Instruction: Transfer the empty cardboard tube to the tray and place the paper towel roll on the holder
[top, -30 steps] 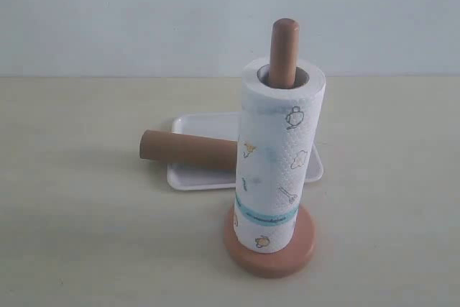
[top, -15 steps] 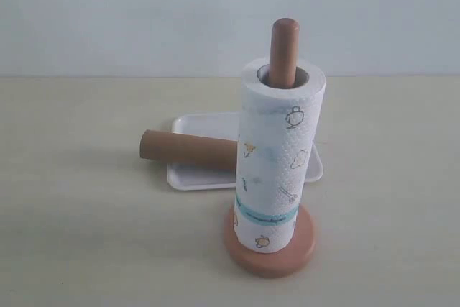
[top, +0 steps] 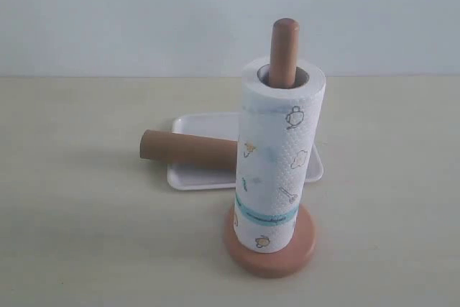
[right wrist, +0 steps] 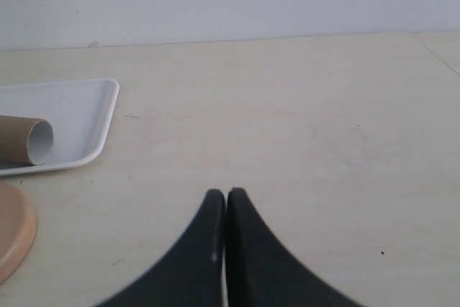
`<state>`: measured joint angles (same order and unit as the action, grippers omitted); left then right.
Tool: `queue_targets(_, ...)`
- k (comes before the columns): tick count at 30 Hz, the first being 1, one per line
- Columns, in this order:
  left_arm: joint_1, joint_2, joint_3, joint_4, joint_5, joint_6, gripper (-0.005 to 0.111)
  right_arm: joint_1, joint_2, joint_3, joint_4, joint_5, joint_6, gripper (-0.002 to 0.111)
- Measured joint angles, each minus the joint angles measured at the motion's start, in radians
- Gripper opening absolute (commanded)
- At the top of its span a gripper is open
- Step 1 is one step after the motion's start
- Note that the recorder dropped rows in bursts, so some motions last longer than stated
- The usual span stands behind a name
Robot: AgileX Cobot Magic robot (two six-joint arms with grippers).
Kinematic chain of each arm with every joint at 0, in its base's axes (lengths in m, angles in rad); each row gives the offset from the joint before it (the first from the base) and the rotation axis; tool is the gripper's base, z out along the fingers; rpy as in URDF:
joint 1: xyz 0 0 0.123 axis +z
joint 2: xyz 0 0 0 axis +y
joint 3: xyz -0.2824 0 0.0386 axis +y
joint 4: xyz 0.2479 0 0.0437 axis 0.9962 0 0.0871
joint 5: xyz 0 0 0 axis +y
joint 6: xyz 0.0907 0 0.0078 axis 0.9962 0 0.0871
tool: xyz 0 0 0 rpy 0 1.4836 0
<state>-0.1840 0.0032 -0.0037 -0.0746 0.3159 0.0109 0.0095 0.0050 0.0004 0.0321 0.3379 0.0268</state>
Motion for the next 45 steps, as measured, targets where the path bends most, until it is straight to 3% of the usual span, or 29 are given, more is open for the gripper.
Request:
queue_targets(6, 0.087, 0.000, 0.000, -0.003, 0.006, -0.011, 0.005, 0.000, 0.000, 0.000, 0.000, 0.000, 0.000, 0.000)
queue_targets(37, 0.093, 0.000, 0.000, -0.003, 0.006, -0.011, 0.005, 0.000, 0.000, 0.000, 0.000, 0.000, 0.000, 0.000)
queue_targets(45, 0.139, 0.000, 0.000, -0.003, 0.006, -0.011, 0.005, 0.000, 0.000, 0.000, 0.000, 0.000, 0.000, 0.000)
